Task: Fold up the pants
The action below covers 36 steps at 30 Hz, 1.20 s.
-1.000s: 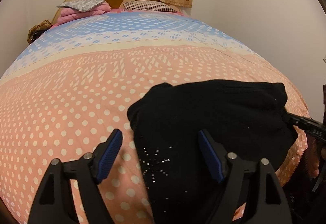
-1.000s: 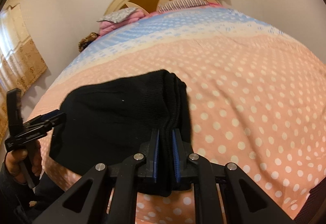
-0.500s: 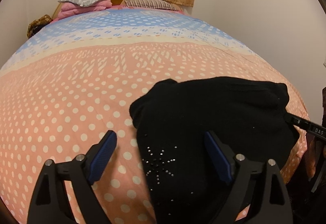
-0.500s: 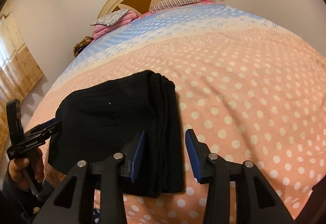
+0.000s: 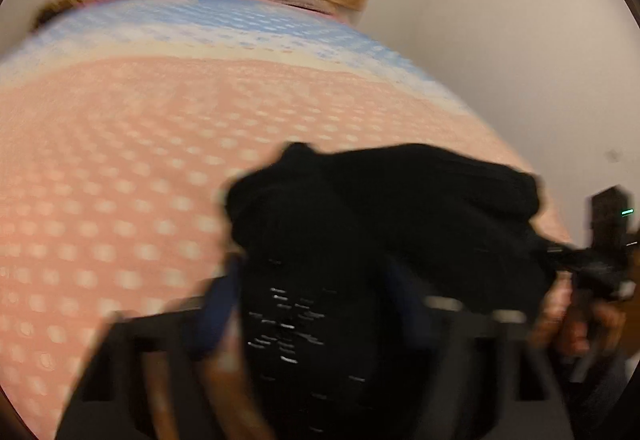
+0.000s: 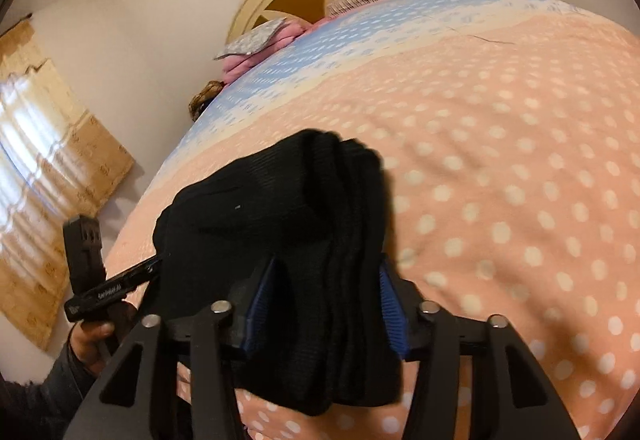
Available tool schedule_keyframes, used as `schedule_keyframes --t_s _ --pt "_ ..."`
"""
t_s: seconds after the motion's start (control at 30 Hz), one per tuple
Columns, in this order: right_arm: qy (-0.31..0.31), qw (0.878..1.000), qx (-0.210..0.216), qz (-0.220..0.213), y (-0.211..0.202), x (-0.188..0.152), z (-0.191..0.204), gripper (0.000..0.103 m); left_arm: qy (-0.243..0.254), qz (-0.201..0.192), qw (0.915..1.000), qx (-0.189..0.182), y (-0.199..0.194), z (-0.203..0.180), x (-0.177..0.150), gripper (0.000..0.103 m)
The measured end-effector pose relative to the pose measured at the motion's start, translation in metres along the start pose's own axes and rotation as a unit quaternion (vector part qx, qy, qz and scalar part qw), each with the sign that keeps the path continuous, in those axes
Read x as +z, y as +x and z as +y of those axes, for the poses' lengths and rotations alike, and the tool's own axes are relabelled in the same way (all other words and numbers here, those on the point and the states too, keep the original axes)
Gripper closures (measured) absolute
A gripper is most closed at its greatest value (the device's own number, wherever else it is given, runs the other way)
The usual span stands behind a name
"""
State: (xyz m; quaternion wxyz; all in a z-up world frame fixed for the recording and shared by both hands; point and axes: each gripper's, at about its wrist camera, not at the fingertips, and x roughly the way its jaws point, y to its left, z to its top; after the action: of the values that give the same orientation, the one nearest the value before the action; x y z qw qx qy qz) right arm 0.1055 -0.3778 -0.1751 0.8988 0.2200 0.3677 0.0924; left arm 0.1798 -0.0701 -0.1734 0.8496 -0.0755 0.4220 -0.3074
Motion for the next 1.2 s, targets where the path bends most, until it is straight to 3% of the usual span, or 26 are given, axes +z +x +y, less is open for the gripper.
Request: schedule_keyframes --t_s 0.07,0.1,0.23,0.4,0.5,0.63,0.77,0.87,0.93,1.0,1.07,1.13,1.2 --pt "-0.012 1.000 0.007 -0.006 -0.002 -0.004 0.010 0.074 0.016 -0.009 0.9998 0.005 -0.003 -0.004 -0.001 0.079" --pt "-0.020 1.000 0.008 -0.012 -0.006 -0.005 0.017 0.075 0.029 -0.012 0.9995 0.004 -0.007 -0.007 -0.001 0.082" --pt "-0.068 0.997 0.008 -0.032 -0.023 0.007 0.057 0.076 0.002 -0.041 0.9990 -0.015 -0.032 0.001 0.007 0.084" --pt "-0.140 0.989 0.035 -0.014 -0.002 0.053 0.118 0.076 -0.011 -0.100 0.9949 0.008 -0.093 0.035 0.032 0.084" --pt "-0.173 0.983 0.066 0.006 0.050 0.090 0.159 0.076 -0.018 -0.131 0.9888 0.069 -0.134 0.077 0.048 0.084" --pt "-0.200 0.972 0.116 0.052 0.150 0.130 0.216 0.076 -0.036 -0.152 0.9759 0.152 -0.169 0.135 0.056 0.084" --pt "-0.203 0.965 0.126 0.106 0.251 0.144 0.257 0.076 -0.058 -0.145 0.9650 0.210 -0.163 0.183 0.059 0.084" --pt "-0.203 0.962 0.111 0.146 0.310 0.138 0.271 0.076 -0.071 -0.115 0.9596 0.247 -0.137 0.210 0.050 0.084" --pt "-0.198 0.963 0.087 0.163 0.339 0.130 0.268 0.072 -0.078 -0.085 0.9541 0.276 -0.120 0.222 0.040 0.062" --pt "-0.173 0.966 0.086 0.170 0.350 0.130 0.254 0.057 -0.085 -0.074 0.9458 0.305 -0.114 0.230 0.029 0.040" --pt "-0.138 0.971 0.096 0.171 0.354 0.133 0.234 0.048 -0.088 -0.082 0.9434 0.309 -0.118 0.229 0.028 0.034" --pt "-0.117 0.972 0.105 0.172 0.356 0.139 0.226 0.048 -0.081 -0.069 0.9387 0.328 -0.115 0.224 0.029 0.023" --pt "-0.119 0.975 0.095 0.163 0.352 0.142 0.225 0.048 -0.077 -0.067 0.9356 0.338 -0.117 0.224 0.030 0.022"
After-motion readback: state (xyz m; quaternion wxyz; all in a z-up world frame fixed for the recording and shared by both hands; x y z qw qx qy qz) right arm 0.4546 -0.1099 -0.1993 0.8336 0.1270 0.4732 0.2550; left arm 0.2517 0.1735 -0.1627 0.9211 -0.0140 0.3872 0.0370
